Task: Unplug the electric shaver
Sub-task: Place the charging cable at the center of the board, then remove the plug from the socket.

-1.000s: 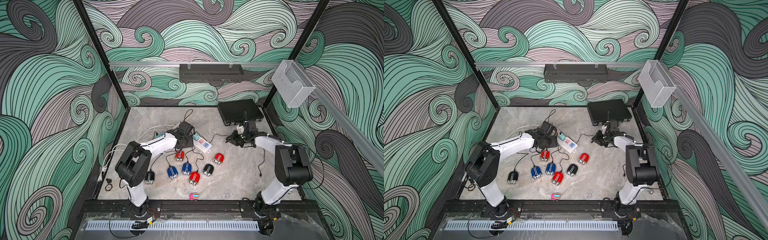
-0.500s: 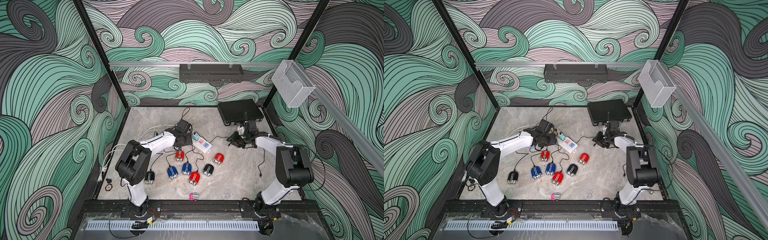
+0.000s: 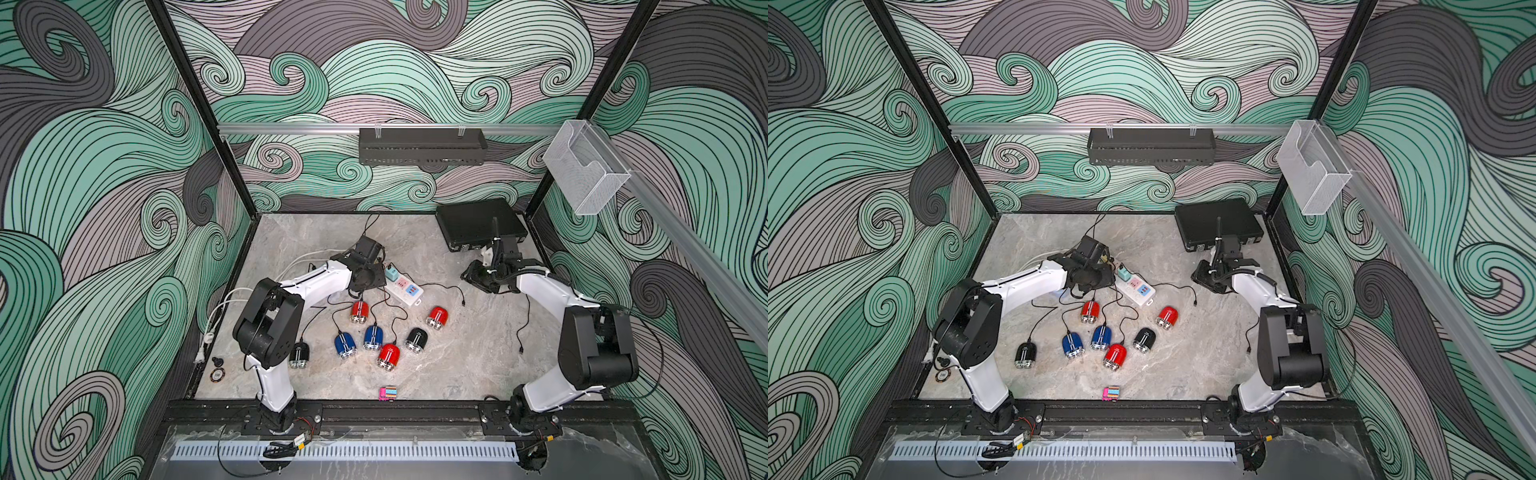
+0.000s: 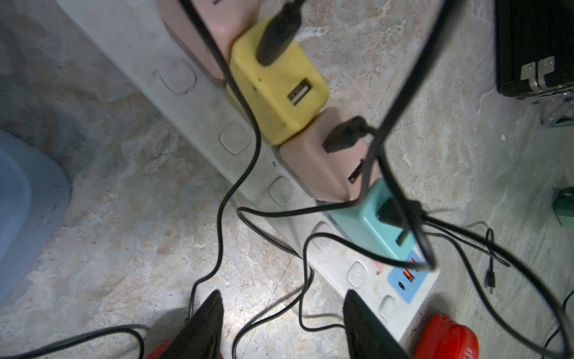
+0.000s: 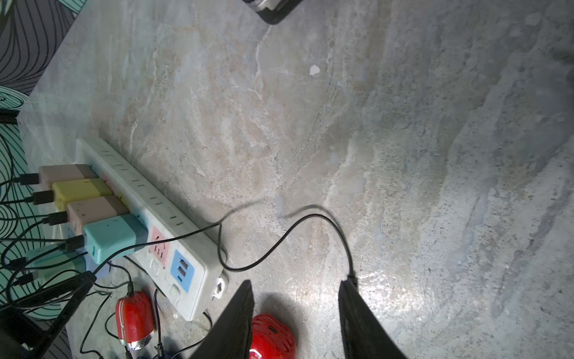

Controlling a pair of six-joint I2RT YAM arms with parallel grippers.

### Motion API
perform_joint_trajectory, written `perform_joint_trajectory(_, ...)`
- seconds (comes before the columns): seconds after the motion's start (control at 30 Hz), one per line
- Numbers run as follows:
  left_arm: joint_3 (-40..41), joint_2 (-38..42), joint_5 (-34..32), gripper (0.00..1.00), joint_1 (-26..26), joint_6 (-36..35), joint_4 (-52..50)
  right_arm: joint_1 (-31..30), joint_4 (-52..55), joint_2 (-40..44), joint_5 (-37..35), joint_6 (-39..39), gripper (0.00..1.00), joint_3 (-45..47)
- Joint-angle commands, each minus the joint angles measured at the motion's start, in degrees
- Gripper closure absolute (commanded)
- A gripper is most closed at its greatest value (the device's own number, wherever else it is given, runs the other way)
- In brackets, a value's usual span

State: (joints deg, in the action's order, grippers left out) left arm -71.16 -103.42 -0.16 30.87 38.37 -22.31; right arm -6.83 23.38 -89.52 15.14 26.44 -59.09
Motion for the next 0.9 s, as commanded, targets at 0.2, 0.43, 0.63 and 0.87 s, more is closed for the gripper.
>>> perform_joint_trajectory(0.2, -2.7, -3.0, 2.7, 0.41, -1.1, 1.7, 1.0, -10.9, 1.5, 1.6, -8.6, -8.9, 0.47, -7.3)
perform_joint_trajectory(0.43, -2.1, -4.5, 4.4, 0.42, -2.3, 3.2, 2.9, -19.7, 3.5, -2.5, -14.2, -14.8, 0.41, -14.1)
perform_joint_trajectory(0.63, -2.4, -6.3, 5.5, 0.42, -3.2, 3.7, 4.2, -22.7, 4.9, -6.7, -16.5, -16.2, 0.4, -18.2)
perform_joint_trajectory(0.87, -3.4, -7.9, 5.4, 0.42, -3.7, 3.3, 4.0, -23.5, 6.2, -9.7, -16.1, -16.0, 0.4, -20.6)
